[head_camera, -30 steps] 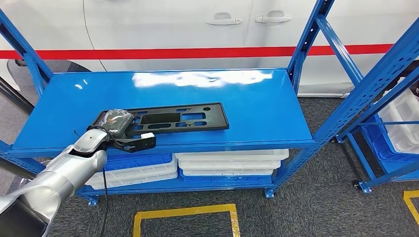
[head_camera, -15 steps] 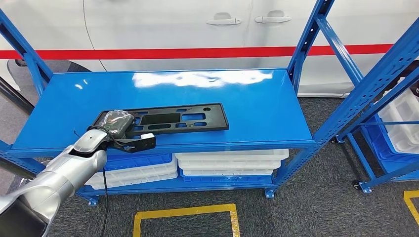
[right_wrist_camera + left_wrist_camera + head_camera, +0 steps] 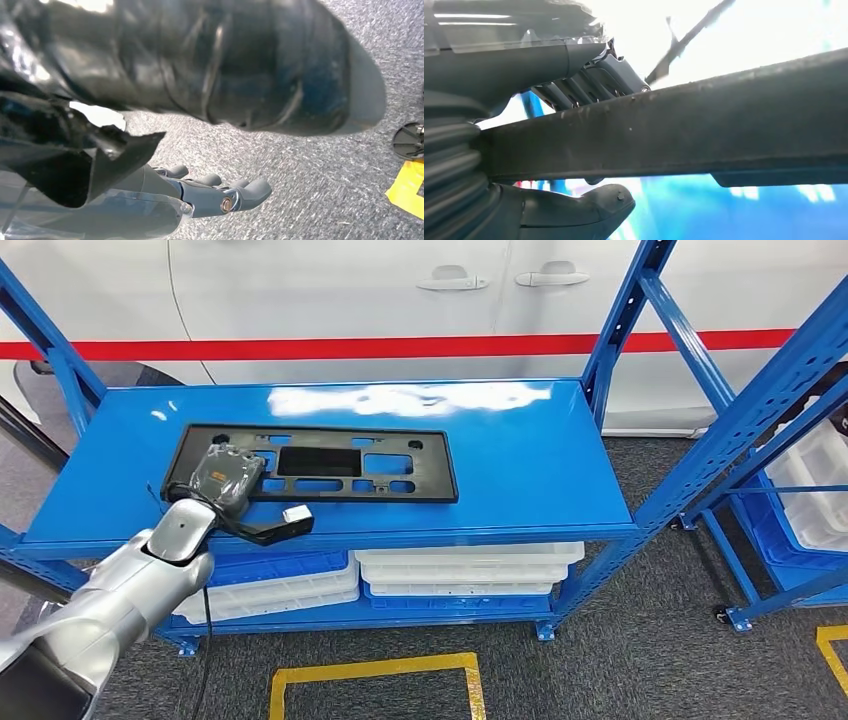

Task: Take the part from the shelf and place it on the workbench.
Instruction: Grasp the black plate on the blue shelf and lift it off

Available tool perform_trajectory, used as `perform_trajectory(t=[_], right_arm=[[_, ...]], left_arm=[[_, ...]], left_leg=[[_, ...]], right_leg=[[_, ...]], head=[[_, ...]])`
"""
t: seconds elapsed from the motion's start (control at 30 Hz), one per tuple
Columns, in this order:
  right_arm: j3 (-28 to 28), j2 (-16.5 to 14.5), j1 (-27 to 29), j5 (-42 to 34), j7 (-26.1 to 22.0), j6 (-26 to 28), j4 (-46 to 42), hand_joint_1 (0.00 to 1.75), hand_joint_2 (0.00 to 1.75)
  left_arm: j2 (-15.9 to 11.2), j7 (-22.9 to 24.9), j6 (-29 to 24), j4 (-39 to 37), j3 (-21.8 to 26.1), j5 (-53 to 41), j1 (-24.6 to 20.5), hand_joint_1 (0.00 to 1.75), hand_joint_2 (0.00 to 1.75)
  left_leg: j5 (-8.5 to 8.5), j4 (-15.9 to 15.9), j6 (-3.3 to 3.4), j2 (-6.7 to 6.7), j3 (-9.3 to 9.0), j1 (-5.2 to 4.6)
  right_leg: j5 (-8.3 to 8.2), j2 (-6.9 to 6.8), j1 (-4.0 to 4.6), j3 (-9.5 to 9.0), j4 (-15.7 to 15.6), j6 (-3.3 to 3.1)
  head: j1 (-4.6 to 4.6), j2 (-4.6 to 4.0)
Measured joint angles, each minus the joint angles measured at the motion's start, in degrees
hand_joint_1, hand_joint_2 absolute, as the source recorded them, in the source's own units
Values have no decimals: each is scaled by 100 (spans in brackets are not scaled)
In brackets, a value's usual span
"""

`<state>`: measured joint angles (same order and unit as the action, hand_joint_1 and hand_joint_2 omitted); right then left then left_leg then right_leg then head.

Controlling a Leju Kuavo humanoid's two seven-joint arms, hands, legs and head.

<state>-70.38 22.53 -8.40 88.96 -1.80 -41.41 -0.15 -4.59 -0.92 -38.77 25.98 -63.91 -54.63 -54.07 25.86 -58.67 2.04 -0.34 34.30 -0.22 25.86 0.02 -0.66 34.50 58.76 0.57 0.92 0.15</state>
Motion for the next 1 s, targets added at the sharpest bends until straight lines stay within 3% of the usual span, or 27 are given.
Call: perform_trajectory(t=[0.13, 0.43, 0.77, 1.0], right_arm=[[-26, -38, 7, 0, -17, 68, 0, 0, 0], [-51, -75, 12, 0, -37, 73, 0, 0, 0], [-54, -142, 9, 0, -120, 161, 0, 0, 0], [-54, -185, 4, 0, -132, 166, 0, 0, 0]], left_arm=[[-234, -229, -104, 765, 635, -918, 89, 175, 175], [-420, -331, -112, 1564, 1303, -1165, 223, 175, 175], [-523, -1320, -112, 3214, 2521, -1504, 1064, 175, 175], [-527, -1459, -112, 3671, 3021, -1515, 1356, 175, 175]], left_leg=[[0, 0, 0, -2, 2, 0], [0, 0, 0, 0, 3, 0], [6, -5, 4, -1, 9, -14], [15, -39, 37, -3, 29, -36]], right_leg=[[1, -2, 0, 2, 0, -1], [1, 0, 0, 4, 0, -1], [1, 1, -13, 9, -4, 1], [-11, -5, -39, 7, -14, 34]], head=[[0, 0], [0, 0], [0, 0], [0, 0]])
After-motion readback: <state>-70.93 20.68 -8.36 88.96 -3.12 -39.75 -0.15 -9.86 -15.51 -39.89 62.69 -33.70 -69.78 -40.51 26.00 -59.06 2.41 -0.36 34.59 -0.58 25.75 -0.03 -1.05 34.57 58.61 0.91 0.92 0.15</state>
